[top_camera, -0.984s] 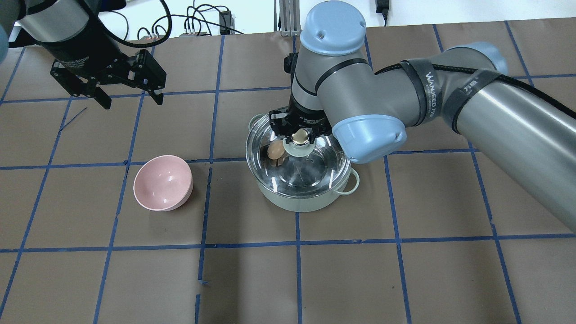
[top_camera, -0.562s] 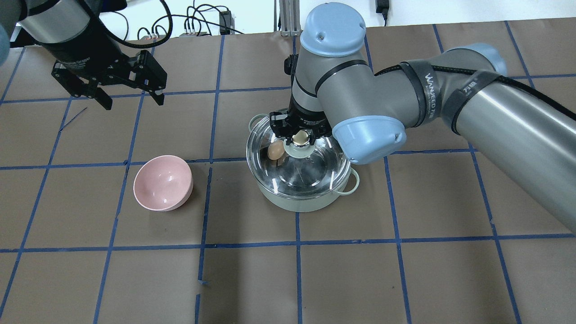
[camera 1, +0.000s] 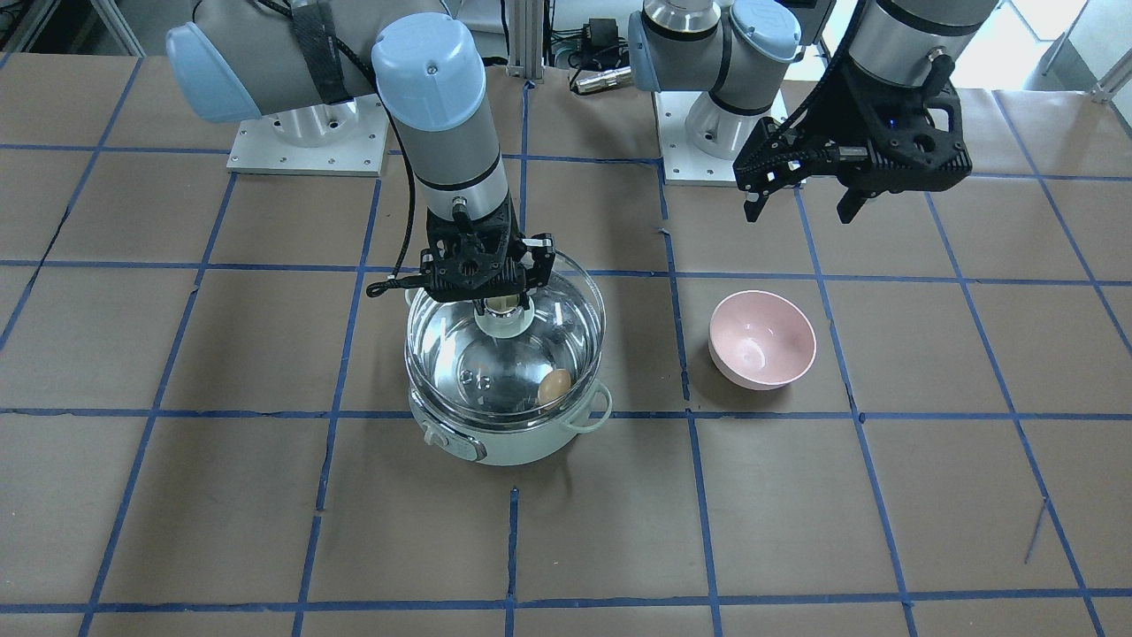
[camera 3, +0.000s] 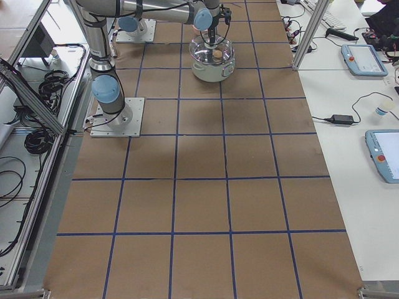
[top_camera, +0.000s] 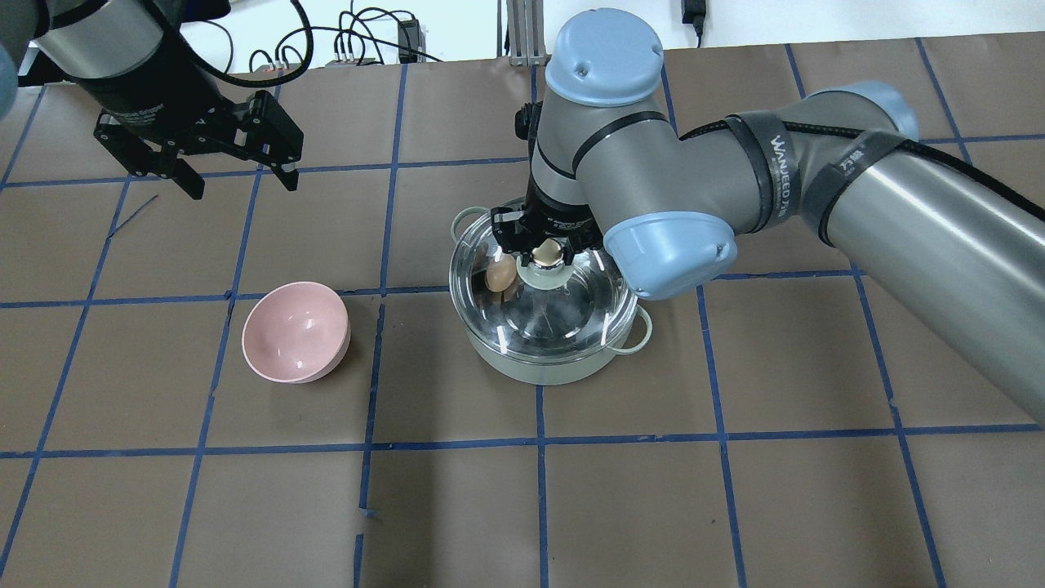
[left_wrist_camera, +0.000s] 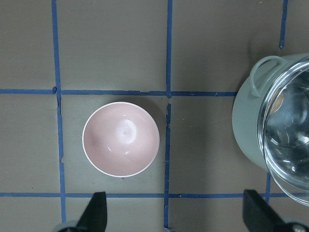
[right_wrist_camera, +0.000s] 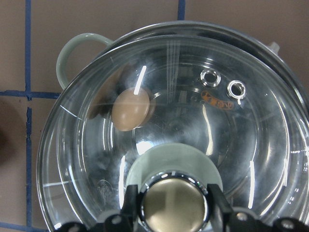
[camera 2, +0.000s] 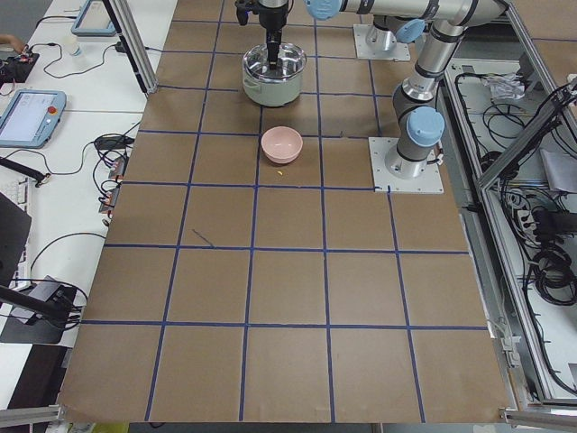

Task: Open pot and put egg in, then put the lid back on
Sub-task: 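Lower the glass lid onto the pot with the right gripper, then release the lid knob and raise the right gripper away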

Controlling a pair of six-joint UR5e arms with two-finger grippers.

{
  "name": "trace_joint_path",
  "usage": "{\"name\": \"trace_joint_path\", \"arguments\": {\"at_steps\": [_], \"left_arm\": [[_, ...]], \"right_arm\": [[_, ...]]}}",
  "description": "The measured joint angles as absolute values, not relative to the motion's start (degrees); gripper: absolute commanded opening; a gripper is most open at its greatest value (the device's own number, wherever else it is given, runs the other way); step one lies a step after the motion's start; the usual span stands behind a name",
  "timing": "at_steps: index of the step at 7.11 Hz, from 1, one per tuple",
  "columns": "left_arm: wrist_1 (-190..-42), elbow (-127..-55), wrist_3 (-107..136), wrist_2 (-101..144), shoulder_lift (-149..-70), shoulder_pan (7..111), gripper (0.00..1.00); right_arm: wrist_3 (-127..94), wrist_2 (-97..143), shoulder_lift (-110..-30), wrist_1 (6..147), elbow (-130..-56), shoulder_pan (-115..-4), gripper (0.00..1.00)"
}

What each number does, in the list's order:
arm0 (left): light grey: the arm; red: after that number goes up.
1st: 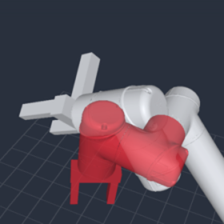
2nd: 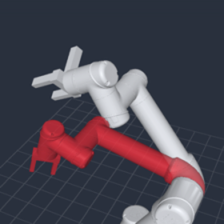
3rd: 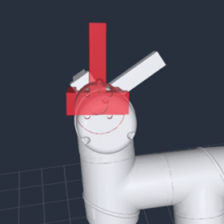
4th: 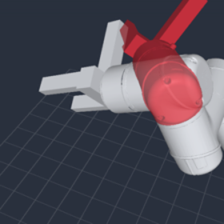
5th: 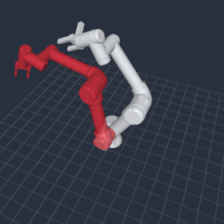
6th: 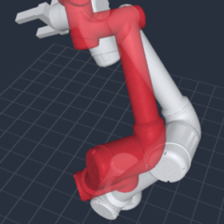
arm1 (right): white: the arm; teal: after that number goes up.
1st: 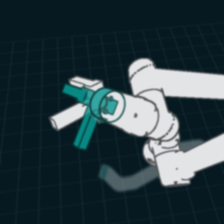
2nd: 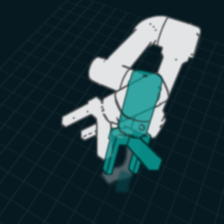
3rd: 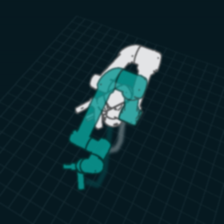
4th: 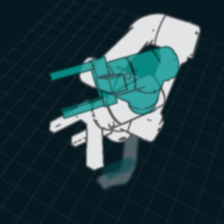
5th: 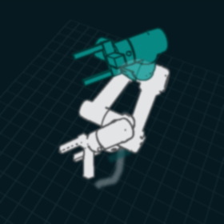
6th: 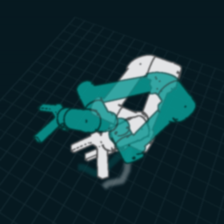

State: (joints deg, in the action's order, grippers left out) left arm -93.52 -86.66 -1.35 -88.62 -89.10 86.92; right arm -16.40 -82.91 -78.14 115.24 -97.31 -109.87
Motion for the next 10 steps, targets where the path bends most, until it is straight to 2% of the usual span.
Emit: {"name": "trace_joint_path", "arguments": {"at_steps": [1,4,7,10], "left_arm": [[-93.5,-86.7,-1.4,-88.6,-89.1,86.9,1.00],[-93.6,-86.7,-1.3,-88.7,-89.0,87.0,1.00],[-93.5,-86.7,-1.4,-88.7,-89.0,87.0,1.00],[-93.6,-86.7,-1.4,-88.7,-88.9,86.9,1.00]], "right_arm": [[-16.2,-83.0,-78.1,115.3,-97.3,-109.9,0.33],[-16.1,-83.1,-78.1,116.5,-97.4,-109.9,0.57],[-16.1,-83.1,-78.1,117.0,-97.6,-110.0,0.60],[-16.1,-83.1,-78.0,117.3,-97.5,-109.9,0.71]]}}
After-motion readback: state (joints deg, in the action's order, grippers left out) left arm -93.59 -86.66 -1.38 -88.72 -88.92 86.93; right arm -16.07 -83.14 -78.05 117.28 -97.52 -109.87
